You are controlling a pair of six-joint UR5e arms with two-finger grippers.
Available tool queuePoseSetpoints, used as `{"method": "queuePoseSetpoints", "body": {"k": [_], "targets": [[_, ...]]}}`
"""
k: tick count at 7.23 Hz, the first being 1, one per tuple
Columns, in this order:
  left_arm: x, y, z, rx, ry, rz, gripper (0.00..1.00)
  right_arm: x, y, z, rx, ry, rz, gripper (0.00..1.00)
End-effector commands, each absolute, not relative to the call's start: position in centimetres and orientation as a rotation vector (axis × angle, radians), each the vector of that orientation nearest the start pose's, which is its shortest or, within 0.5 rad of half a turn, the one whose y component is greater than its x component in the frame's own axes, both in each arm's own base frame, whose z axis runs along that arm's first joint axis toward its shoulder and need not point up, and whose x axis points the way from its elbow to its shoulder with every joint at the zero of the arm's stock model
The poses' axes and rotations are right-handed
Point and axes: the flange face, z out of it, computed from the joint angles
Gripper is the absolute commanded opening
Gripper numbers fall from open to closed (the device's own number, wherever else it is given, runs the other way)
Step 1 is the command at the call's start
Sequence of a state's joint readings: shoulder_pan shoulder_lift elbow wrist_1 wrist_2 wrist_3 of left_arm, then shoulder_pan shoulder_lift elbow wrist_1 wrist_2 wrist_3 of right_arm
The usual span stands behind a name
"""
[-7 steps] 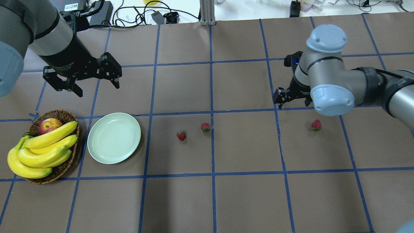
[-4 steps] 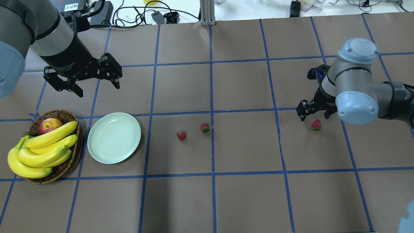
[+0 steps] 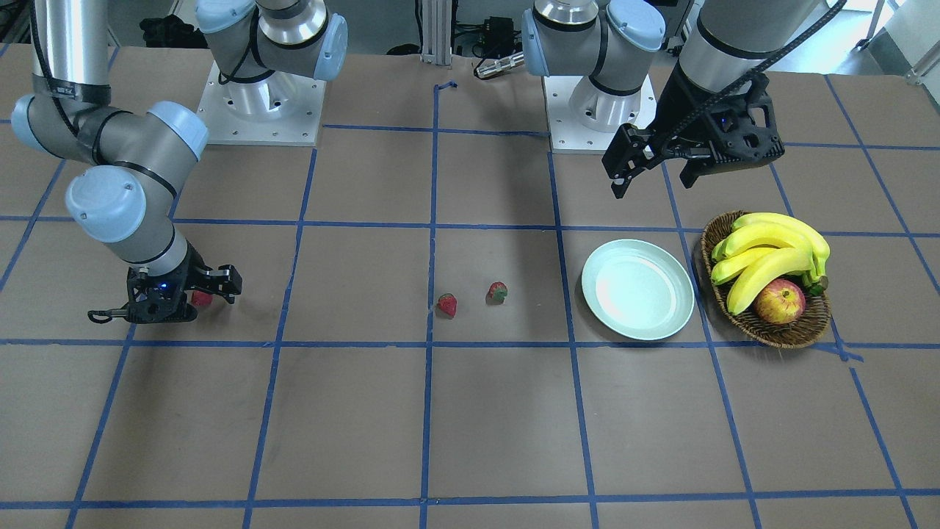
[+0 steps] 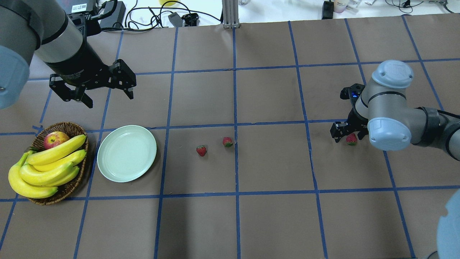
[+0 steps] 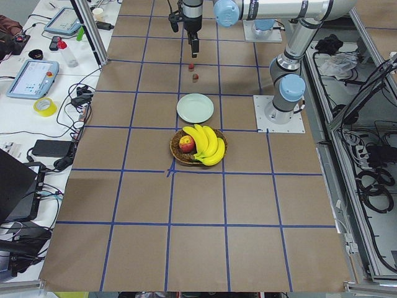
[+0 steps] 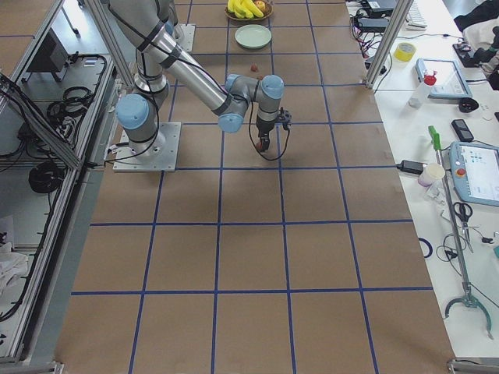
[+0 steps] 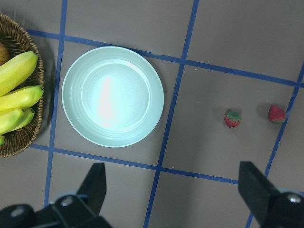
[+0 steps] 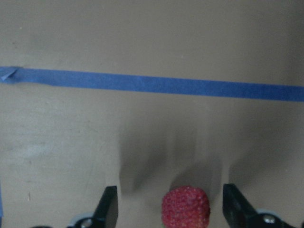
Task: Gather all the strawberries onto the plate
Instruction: 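Reach the right gripper to the farthest strawberry and grasp it, then carry it toward the plate and release beside the other two strawberries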
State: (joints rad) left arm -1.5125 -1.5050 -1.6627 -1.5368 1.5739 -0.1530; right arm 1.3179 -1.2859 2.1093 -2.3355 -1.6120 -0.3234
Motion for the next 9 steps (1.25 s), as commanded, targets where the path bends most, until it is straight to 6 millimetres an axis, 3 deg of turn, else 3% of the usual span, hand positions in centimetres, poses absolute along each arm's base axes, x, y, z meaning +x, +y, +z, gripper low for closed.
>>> {"method": "queuePoseSetpoints", "body": {"k": [1, 2, 3, 5, 7, 8, 9], "targets": [[-10.6, -47.2, 47.8, -0.332, 3.123, -0.015, 1.00, 0.3, -50.4, 18.1, -0.147, 3.165, 0.080, 0.21], [-10.6, -47.2, 47.8, -0.334, 3.123, -0.015, 1.00, 0.2, -50.6, 18.6, -0.147, 3.171, 0.067, 0.15], [-10.6, -47.3, 47.7, -0.332, 3.121, -0.012, 1.00, 0.3, -50.6, 18.7, -0.147, 3.169, 0.061, 0.03], [-10.6, -47.3, 47.6, -0.332, 3.121, -0.010, 1.00, 0.3, -50.3, 18.7, -0.135, 3.164, 0.089, 0.00], [-10.6, -47.3, 47.7, -0.329, 3.122, -0.012, 1.00, 2.2, -51.2, 20.4, -0.095, 3.142, 0.115, 0.00], [-10.6, -47.3, 47.6, -0.329, 3.121, -0.010, 1.00, 6.3, -52.3, 22.2, -0.179, 3.070, 0.173, 0.00], [-10.6, -47.3, 47.7, -0.329, 3.122, -0.012, 1.00, 11.0, -53.1, 23.7, -0.145, 3.046, 0.174, 0.00]]}}
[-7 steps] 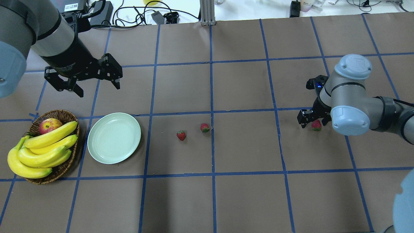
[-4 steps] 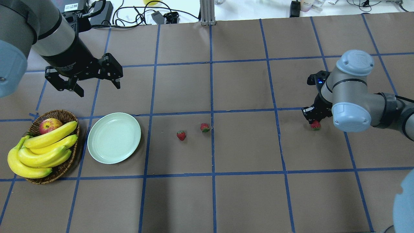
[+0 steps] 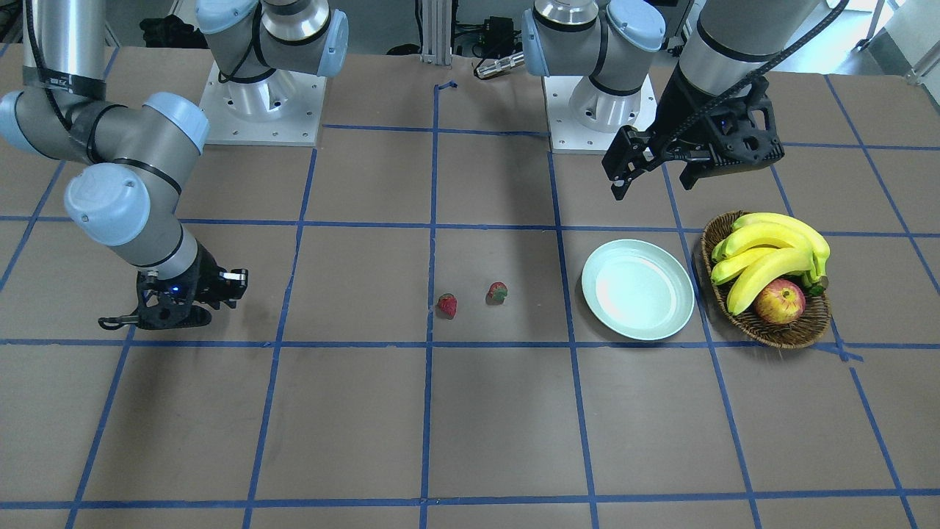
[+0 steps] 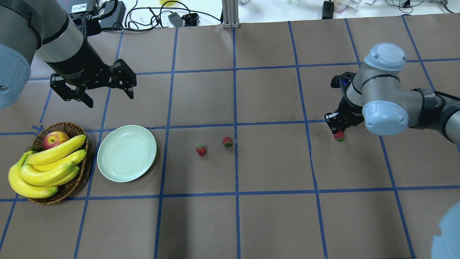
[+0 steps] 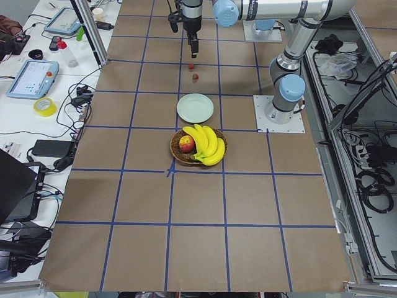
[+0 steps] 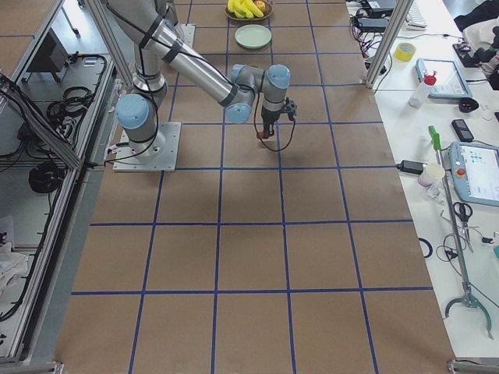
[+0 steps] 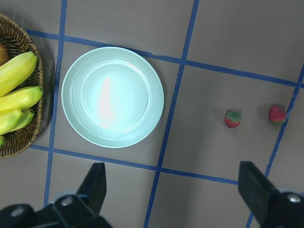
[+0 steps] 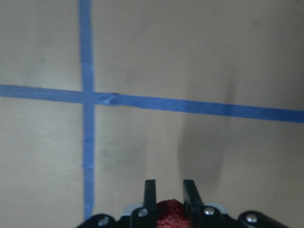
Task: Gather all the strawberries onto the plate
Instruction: 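Carry it toward the plate and release beside the other two strawberries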
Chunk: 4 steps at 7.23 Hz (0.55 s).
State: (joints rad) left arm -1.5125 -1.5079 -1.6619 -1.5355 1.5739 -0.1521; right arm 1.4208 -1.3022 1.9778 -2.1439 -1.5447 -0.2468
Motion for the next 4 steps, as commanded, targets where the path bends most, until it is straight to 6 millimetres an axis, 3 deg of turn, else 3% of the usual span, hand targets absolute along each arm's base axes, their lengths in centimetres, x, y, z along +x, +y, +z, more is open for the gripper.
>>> {"method": "queuePoseSetpoints", "body": {"k": [1, 2, 4], "targets": [[-10.6, -47.3, 47.6, -0.327, 3.122, -0.010, 1.00, 15.5, -52.8, 24.1, -0.020, 2.983, 0.170, 0.00], [-10.6, -47.3, 47.6, -0.327, 3.122, -0.010, 1.00, 20.1, -52.5, 23.7, 0.093, 2.887, 0.202, 0.00], [-10.6, -47.3, 47.6, -0.327, 3.122, -0.010, 1.00, 30.8, -54.4, 25.4, 0.156, 2.781, 0.209, 0.00]]}}
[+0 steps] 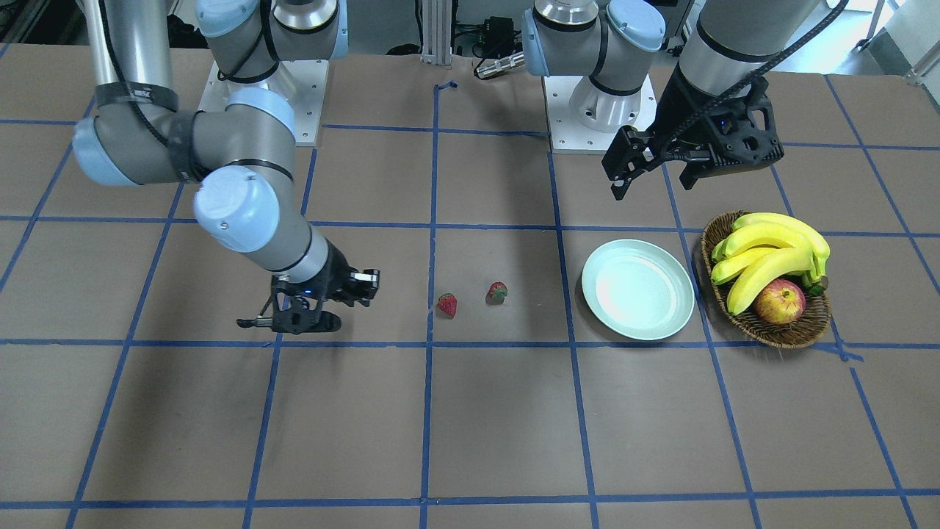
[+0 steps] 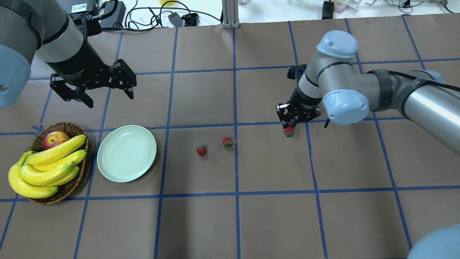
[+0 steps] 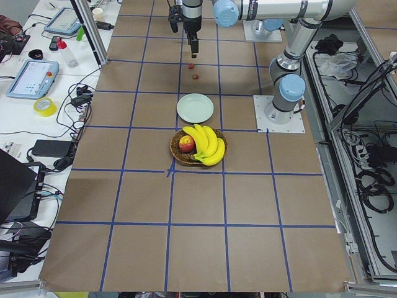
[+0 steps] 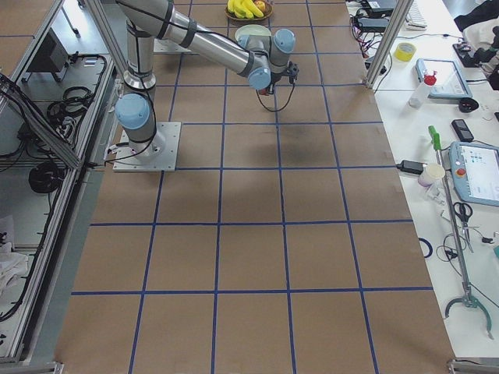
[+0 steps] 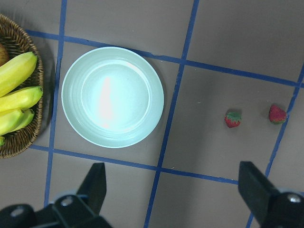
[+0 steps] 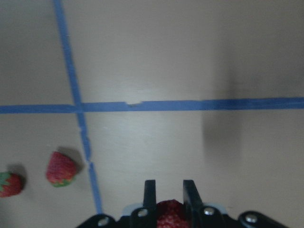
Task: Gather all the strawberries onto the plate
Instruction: 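Carry it toward the plate and release beside the other two strawberries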
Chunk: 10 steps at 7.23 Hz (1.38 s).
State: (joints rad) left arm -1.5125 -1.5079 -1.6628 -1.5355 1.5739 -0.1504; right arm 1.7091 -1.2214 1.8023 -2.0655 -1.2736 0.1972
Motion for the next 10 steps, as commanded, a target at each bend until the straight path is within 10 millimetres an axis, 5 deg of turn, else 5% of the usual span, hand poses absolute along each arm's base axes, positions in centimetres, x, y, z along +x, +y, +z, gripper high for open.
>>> {"method": "queuePoseSetpoints", "body": {"k": [1, 4, 5, 6, 7, 8, 10], "targets": [[-10.6, -47.3, 47.6, -0.327, 3.122, -0.010, 1.00, 34.5, -55.2, 25.2, 0.126, 2.777, 0.211, 0.00], [-10.6, -47.3, 47.6, -0.327, 3.122, -0.010, 1.00, 38.8, -53.8, 21.0, 0.051, 2.750, 0.262, 0.02], [-10.6, -47.3, 47.6, -0.327, 3.122, -0.010, 1.00, 38.7, -53.6, 20.7, 0.055, 2.755, 0.271, 0.44], [-10.6, -47.3, 47.6, -0.327, 3.122, -0.010, 1.00, 38.7, -53.5, 20.9, 0.084, 2.760, 0.274, 0.71], [-10.6, -47.3, 47.6, -0.327, 3.122, -0.010, 1.00, 38.7, -53.4, 21.0, 0.112, 2.762, 0.278, 0.82], [-10.6, -47.3, 47.6, -0.327, 3.122, -0.010, 1.00, 38.4, -53.3, 22.0, 0.105, 2.779, 0.256, 0.95], [-10.6, -47.2, 47.5, -0.327, 3.122, -0.007, 1.00, 33.5, -52.9, 30.9, 0.092, 3.037, 0.027, 1.00]]}}
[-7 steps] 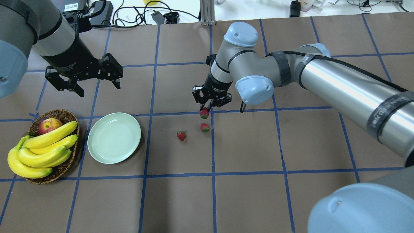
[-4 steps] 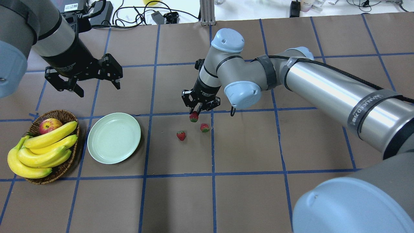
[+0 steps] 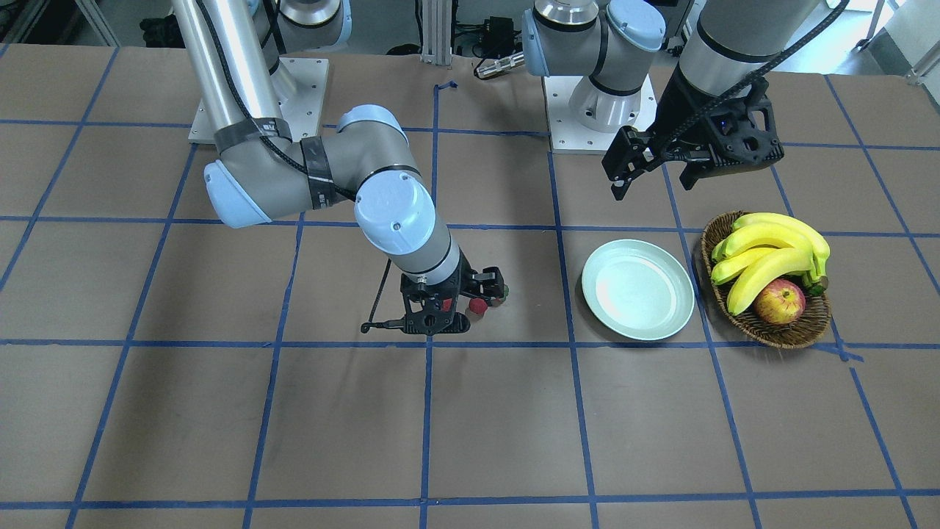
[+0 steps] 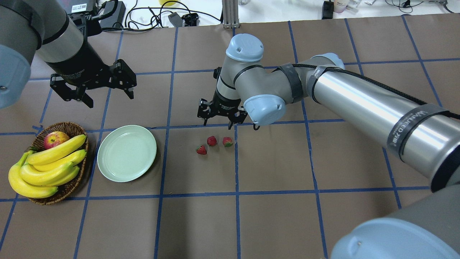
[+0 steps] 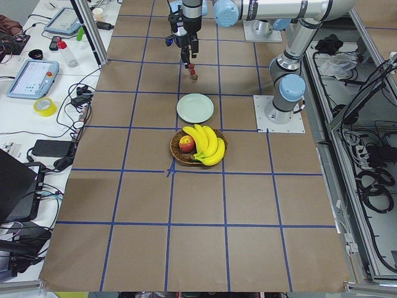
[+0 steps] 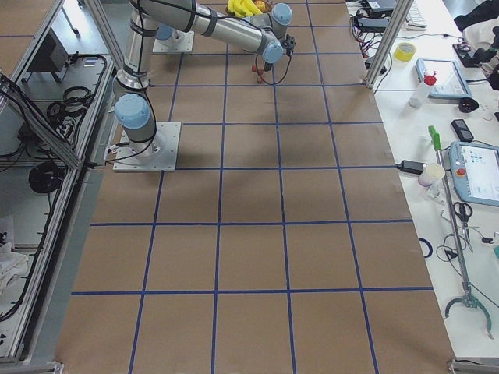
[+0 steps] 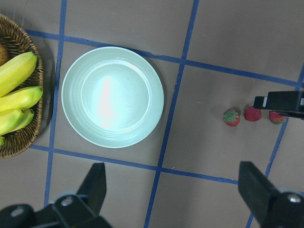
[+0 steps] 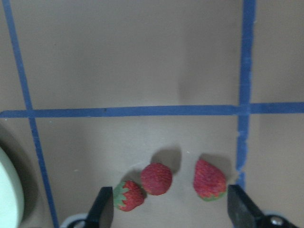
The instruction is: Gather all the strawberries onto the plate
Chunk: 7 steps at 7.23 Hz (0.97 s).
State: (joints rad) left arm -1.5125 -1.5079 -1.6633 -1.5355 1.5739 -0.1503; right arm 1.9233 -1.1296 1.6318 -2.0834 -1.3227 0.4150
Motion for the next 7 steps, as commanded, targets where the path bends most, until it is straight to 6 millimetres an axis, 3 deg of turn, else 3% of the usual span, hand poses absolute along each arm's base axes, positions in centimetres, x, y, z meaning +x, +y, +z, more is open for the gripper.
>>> {"method": "queuePoseSetpoints", "body": {"k": [1, 2, 3, 4, 5, 6, 7], "targets": [[-10.6, -47.2, 47.5, -0.325, 3.123, -0.007, 1.00, 29.1, -53.9, 34.5, 0.123, 3.106, -0.053, 1.00], [-10.6, -47.2, 47.5, -0.324, 3.122, -0.005, 1.00, 23.8, -54.7, 39.2, 0.177, 3.127, -0.088, 1.00], [-10.5, -47.2, 47.6, -0.324, 3.120, -0.008, 1.00, 19.0, -54.6, 42.9, 0.183, 3.170, -0.017, 1.00], [-10.5, -47.3, 47.6, -0.325, 3.125, -0.010, 1.00, 15.5, -54.2, 46.7, 0.149, 3.229, -0.015, 1.00], [-10.3, -47.4, 48.0, -0.333, 3.135, -0.021, 1.00, 13.8, -53.5, 49.1, 0.125, 3.226, 0.023, 1.00], [-10.2, -47.6, 47.3, -0.338, 3.133, 0.003, 1.00, 13.6, -52.7, 51.0, 0.124, 3.221, -0.027, 1.00], [-10.2, -47.9, 46.9, -0.335, 3.133, 0.015, 1.00, 13.5, -52.6, 51.8, 0.050, 3.216, -0.065, 1.00]]}}
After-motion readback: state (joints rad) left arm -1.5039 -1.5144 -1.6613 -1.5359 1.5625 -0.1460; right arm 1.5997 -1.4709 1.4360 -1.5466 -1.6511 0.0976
